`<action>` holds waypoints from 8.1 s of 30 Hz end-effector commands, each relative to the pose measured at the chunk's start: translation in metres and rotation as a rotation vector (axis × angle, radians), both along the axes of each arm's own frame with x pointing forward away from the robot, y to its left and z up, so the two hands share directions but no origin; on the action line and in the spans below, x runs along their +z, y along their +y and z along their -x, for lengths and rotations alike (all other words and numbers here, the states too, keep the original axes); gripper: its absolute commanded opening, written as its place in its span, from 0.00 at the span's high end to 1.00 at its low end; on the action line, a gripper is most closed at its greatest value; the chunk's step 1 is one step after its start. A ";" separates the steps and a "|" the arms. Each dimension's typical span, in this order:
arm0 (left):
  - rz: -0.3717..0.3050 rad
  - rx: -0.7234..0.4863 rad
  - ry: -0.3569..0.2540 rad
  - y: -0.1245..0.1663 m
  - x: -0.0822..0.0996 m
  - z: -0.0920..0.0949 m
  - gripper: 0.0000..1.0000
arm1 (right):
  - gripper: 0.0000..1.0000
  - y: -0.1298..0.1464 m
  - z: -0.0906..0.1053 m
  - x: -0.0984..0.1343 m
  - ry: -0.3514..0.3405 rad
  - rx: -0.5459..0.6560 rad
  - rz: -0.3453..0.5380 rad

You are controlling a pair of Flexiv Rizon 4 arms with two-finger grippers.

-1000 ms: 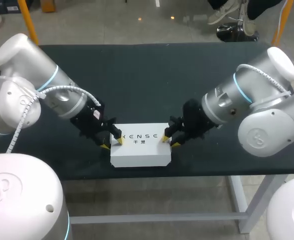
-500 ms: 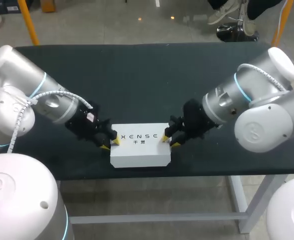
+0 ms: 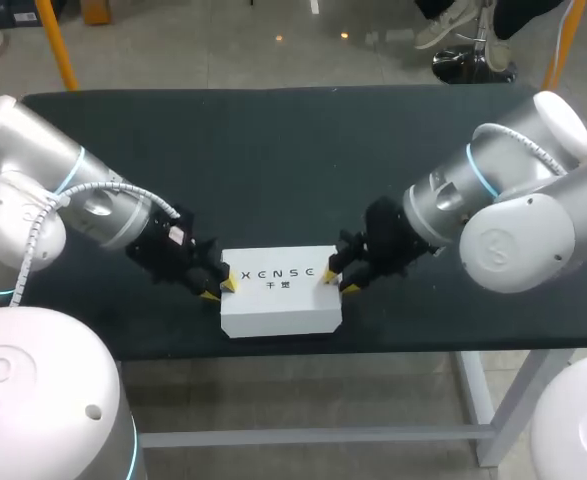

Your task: Assemble the packaging by folding the flat box into shape, placing the metal phone stand inside, and closing the box properly

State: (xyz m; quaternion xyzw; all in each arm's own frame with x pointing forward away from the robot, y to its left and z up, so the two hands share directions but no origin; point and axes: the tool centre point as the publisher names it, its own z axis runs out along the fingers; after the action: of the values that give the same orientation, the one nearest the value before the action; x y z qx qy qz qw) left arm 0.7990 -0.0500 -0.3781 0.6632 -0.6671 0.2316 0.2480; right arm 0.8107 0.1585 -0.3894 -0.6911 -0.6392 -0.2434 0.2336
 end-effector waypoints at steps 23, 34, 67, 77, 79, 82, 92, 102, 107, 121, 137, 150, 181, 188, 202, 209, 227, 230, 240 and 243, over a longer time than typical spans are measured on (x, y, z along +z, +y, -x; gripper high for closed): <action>-0.016 -0.004 0.078 -0.004 0.010 -0.010 0.56 | 0.58 0.005 -0.009 0.012 0.106 0.060 0.004; -0.020 -0.011 0.116 -0.004 0.015 -0.011 0.57 | 0.58 0.005 -0.011 0.013 0.141 0.070 -0.001; -0.047 -0.005 0.193 -0.002 0.028 -0.017 0.58 | 0.55 0.012 -0.020 0.024 0.207 0.096 -0.004; -0.059 -0.005 0.219 -0.001 0.031 -0.020 0.58 | 0.54 0.013 -0.022 0.030 0.218 0.107 -0.005; -0.061 -0.004 0.227 -0.001 0.031 -0.021 0.58 | 0.55 0.014 -0.024 0.030 0.229 0.113 -0.010; -0.064 -0.006 0.241 -0.001 0.031 -0.023 0.59 | 0.55 0.014 -0.025 0.030 0.237 0.115 -0.011; -0.054 -0.019 0.305 -0.001 0.032 -0.029 0.60 | 0.55 0.015 -0.030 0.029 0.276 0.127 -0.031; -0.050 -0.021 0.355 -0.001 0.033 -0.029 0.55 | 0.54 0.016 -0.029 0.032 0.287 0.132 -0.036; -0.049 -0.015 0.366 -0.002 0.033 -0.029 0.56 | 0.53 0.017 -0.029 0.031 0.296 0.131 -0.035; -0.048 0.014 0.370 0.002 0.033 -0.025 0.53 | 0.49 0.016 -0.029 0.029 0.306 0.132 -0.036; -0.045 0.019 0.372 0.003 0.032 -0.024 0.52 | 0.51 0.016 -0.029 0.029 0.306 0.132 -0.036; -0.045 0.019 0.372 0.003 0.032 -0.024 0.51 | 0.53 0.016 -0.029 0.029 0.306 0.132 -0.036; -0.028 -0.005 0.428 0.002 0.036 -0.030 0.55 | 0.44 0.016 -0.037 0.031 0.418 0.142 -0.089; -0.027 -0.008 0.445 0.002 0.038 -0.031 0.55 | 0.49 0.017 -0.039 0.036 0.440 0.143 -0.087; -0.047 -0.010 0.504 0.000 0.043 -0.033 0.56 | 0.51 0.018 -0.043 0.040 0.529 0.116 -0.058; -0.045 -0.018 0.536 0.000 0.045 -0.035 0.56 | 0.51 0.018 -0.044 0.040 0.560 0.113 -0.063; -0.053 -0.025 0.599 0.001 0.050 -0.036 0.57 | 0.51 0.020 -0.044 0.048 0.594 0.116 -0.066; -0.053 -0.026 0.605 0.002 0.052 -0.037 0.57 | 0.51 0.020 -0.044 0.049 0.600 0.118 -0.070; -0.059 -0.029 0.642 0.002 0.054 -0.039 0.58 | 0.52 0.019 -0.047 0.051 0.628 0.123 -0.086; -0.060 -0.029 0.654 0.002 0.054 -0.040 0.58 | 0.52 0.019 -0.048 0.051 0.638 0.125 -0.088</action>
State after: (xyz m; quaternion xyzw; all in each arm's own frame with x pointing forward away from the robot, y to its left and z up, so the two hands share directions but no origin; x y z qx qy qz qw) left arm 0.8329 -0.0434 -0.3220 0.7037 -0.5670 -0.0084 0.4280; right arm 0.8533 0.1730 -0.3378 -0.6865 -0.5628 -0.0335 0.4592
